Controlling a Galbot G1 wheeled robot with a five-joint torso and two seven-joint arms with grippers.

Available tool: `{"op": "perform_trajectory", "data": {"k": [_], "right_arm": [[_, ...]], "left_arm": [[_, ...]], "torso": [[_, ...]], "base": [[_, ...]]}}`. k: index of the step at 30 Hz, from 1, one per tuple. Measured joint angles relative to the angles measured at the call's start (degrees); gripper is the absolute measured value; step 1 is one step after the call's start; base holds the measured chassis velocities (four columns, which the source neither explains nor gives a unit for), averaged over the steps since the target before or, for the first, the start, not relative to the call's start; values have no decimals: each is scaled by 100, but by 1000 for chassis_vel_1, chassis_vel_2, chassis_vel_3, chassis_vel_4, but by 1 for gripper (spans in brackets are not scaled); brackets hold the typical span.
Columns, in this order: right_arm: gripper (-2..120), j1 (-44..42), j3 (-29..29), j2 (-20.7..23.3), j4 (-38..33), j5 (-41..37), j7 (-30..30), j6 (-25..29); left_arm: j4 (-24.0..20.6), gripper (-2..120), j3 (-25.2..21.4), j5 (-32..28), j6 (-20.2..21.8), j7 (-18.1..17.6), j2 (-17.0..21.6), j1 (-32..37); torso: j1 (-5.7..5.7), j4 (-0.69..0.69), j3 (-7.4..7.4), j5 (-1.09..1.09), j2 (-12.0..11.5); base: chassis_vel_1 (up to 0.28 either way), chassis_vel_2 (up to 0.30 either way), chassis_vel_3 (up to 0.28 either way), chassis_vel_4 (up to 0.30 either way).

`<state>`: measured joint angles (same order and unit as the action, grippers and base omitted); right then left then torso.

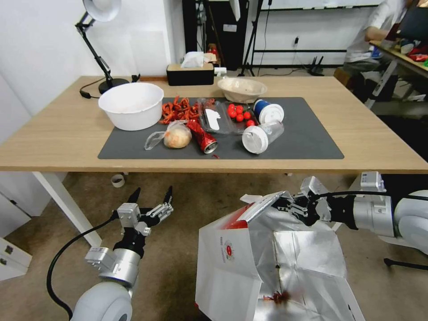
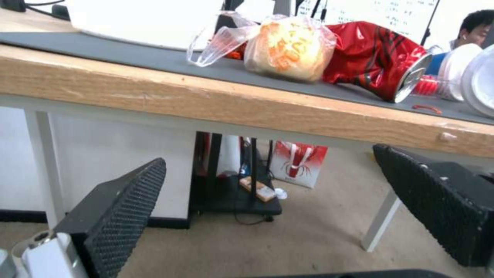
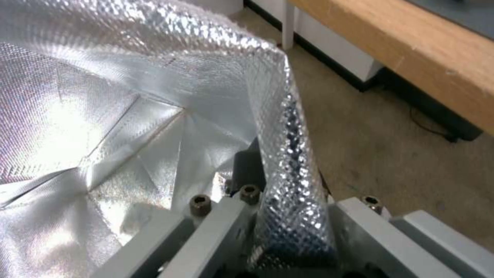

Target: Pick up the food delivery bag from the floor and place it on the table.

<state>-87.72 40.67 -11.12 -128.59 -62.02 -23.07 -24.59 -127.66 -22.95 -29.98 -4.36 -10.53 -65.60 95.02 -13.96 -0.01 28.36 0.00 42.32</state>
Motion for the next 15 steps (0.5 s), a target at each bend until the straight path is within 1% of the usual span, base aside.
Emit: {"op": "perform_trajectory", "data": {"k": [10, 13, 15], "right_arm": [[0, -9, 0, -6, 1, -2, 2, 0], [0, -6, 0, 3, 5, -13, 8, 0], [0, -5, 0, 4, 5, -16, 11, 0]], "left_arm": [[-13, 100, 2, 65, 4, 12, -22, 65], [-22, 100, 1, 68, 2, -2, -27, 74], [-26, 100, 0, 68, 0, -3, -30, 77]], "torso": [[-96, 1, 135, 0, 232], [-141, 0, 197, 0, 337], [-150, 0, 209, 0, 358]], "base": [[0, 0, 0, 0], [0, 0, 0, 0], [0, 0, 0, 0]]}}
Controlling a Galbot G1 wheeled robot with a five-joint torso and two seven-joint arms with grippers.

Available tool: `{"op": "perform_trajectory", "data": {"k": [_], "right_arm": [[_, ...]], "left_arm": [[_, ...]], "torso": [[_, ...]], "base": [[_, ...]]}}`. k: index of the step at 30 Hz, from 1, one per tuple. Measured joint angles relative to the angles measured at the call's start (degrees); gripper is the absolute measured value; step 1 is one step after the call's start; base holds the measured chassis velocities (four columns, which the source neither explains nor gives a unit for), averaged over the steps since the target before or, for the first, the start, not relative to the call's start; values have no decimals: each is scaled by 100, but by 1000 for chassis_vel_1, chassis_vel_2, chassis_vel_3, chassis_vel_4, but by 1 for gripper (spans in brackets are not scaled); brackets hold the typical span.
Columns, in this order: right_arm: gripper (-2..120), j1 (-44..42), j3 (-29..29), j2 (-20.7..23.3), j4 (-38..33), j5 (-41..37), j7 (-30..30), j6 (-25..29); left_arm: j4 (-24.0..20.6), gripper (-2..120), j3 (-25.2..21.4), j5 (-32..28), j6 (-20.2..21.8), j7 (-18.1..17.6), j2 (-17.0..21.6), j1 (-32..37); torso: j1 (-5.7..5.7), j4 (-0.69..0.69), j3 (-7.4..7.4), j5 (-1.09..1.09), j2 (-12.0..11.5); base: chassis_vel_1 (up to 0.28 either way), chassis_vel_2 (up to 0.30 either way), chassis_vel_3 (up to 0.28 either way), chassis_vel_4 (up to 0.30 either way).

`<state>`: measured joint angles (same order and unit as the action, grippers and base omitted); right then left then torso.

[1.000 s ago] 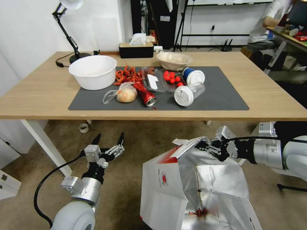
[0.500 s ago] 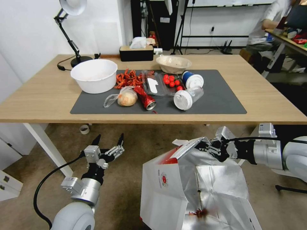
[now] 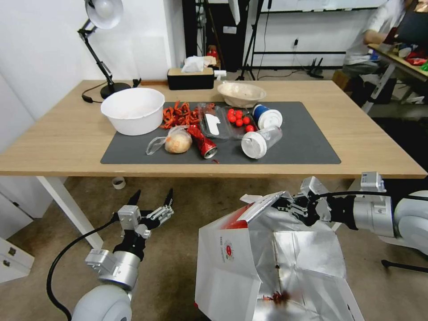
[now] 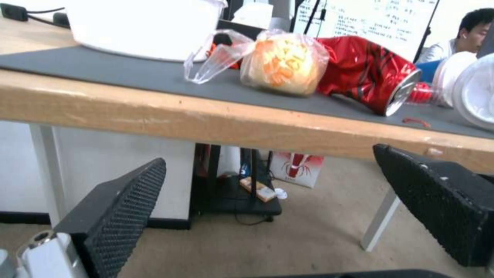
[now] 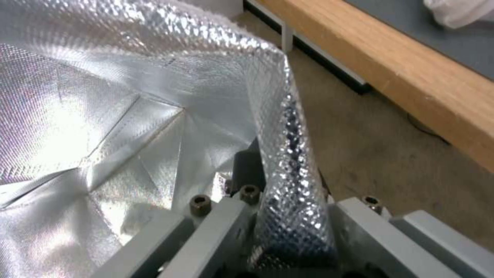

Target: Pick up the food delivery bag from the floor and place it on the table.

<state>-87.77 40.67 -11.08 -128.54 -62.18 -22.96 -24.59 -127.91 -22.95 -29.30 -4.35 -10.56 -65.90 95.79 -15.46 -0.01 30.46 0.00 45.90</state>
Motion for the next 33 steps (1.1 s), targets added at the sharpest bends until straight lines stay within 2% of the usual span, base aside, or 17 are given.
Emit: {"op": "perform_trajectory", "data": {"k": [33], "right_arm": [[0, -5, -21, 4, 25, 5, 9, 0]], "left_arm": [[21, 100, 6, -19, 17, -4, 22, 14]], "torso": [[-371, 0, 506, 0, 877]], "base": [[0, 0, 0, 0]]}}
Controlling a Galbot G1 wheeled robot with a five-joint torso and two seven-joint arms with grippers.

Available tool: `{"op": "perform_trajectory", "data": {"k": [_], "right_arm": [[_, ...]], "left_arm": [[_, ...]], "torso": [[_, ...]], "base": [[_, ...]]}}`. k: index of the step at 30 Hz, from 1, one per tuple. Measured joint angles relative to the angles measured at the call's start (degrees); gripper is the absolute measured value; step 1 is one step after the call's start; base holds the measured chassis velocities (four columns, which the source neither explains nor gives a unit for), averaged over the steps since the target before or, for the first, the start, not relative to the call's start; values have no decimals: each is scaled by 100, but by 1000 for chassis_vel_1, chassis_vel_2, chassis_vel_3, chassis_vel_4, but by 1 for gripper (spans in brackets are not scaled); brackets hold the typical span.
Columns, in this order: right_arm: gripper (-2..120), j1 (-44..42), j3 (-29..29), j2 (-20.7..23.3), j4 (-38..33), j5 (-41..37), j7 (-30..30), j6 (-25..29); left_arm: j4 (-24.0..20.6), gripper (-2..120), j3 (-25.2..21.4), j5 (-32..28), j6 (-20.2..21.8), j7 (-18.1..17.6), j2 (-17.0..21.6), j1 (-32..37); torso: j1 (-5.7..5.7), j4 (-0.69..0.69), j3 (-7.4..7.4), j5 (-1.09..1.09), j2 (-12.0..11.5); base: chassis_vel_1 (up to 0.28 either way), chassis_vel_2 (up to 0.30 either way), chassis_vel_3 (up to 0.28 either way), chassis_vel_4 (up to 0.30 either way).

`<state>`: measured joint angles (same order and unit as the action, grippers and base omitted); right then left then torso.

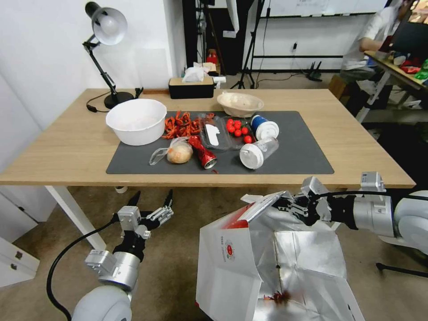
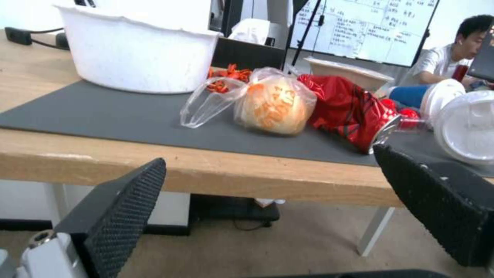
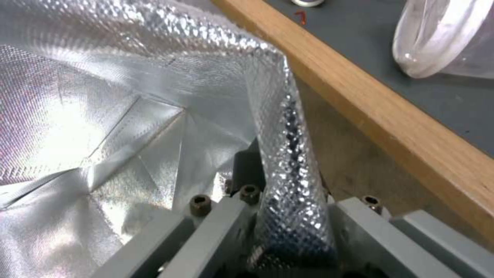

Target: Pick up the food delivery bag from the floor and place it on the table.

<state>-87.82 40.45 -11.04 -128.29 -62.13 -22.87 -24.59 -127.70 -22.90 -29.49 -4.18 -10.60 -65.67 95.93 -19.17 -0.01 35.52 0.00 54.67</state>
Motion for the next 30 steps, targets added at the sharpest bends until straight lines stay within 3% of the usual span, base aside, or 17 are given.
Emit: {"op": "perform_trajectory", "data": {"k": [25, 30], "right_arm": [[0, 3, 0, 10, -4, -30, 21, 2], [0, 3, 0, 10, -1, -43, 29, 15]], "left_arm": [[35, 100, 6, -28, 40, -10, 6, -27], [41, 100, -42, -115, 46, 228, 2, -28]], "torso": [[-296, 0, 377, 0, 674], [-344, -1, 430, 0, 774]], "base": [[0, 0, 0, 0], [0, 0, 0, 0]]}}
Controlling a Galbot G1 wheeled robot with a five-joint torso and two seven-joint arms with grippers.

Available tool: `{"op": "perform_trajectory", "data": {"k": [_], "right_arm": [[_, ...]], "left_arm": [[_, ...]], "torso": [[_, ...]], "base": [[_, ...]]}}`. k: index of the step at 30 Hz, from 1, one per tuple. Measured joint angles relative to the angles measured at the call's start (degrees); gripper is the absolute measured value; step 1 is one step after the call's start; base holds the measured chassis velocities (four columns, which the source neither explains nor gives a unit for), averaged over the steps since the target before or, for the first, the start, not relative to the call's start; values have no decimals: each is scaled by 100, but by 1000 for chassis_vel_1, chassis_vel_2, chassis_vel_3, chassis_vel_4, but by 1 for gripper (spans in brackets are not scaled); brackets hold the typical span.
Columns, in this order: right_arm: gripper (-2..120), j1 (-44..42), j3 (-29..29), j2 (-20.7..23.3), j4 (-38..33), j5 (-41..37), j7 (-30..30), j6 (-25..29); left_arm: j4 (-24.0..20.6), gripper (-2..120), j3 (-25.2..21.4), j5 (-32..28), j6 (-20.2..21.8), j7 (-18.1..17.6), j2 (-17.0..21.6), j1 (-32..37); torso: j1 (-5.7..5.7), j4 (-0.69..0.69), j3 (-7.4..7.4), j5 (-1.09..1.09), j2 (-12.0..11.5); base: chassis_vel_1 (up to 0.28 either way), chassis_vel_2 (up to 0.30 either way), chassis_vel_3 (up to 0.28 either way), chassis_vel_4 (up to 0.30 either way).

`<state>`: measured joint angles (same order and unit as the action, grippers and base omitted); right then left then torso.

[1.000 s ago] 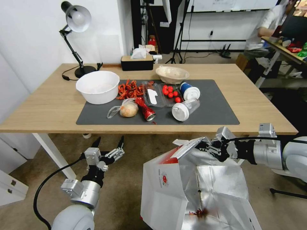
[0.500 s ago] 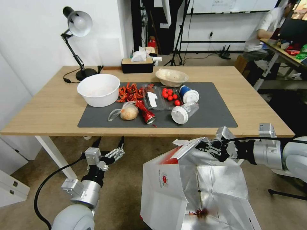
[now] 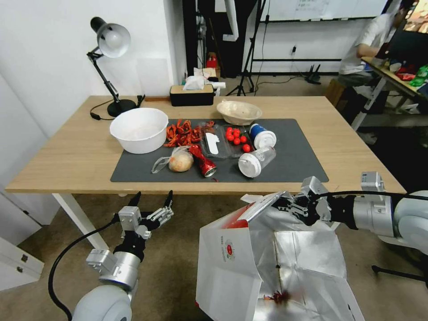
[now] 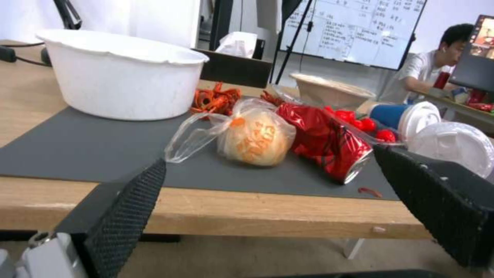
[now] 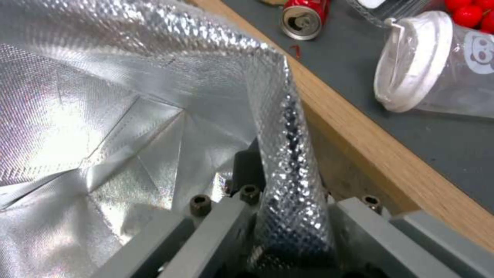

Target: Pick up the food delivery bag from the floor and place it on the table.

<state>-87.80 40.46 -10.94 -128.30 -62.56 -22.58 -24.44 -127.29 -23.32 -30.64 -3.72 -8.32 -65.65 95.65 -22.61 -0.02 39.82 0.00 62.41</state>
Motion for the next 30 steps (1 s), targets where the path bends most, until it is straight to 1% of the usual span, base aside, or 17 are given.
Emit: {"op": "perform_trajectory", "data": {"k": [5, 12, 21, 30], "right_arm": [[0, 1, 1, 5, -11, -19, 2, 0], [0, -9, 17, -5, -25, -25, 9, 0], [0, -47, 89, -11, -69, -84, 11, 0], [0, -257, 665, 29, -148, -373, 44, 0]], "left_arm": [[8, 100, -13, -16, -34, -3, 3, -4], [-19, 100, -10, -27, 27, -160, 29, -7], [2, 100, -2, -32, 20, -194, 32, -3], [6, 100, -32, -34, -20, -222, 46, 0]], "torso": [[-4, 0, 4, 0, 6], [3, 1, -7, 0, -11], [12, 1, -18, 0, -31], [20, 0, -27, 0, -48]], "base": [[0, 0, 0, 0], [0, 0, 0, 0], [0, 0, 0, 0], [0, 0, 0, 0]]}}
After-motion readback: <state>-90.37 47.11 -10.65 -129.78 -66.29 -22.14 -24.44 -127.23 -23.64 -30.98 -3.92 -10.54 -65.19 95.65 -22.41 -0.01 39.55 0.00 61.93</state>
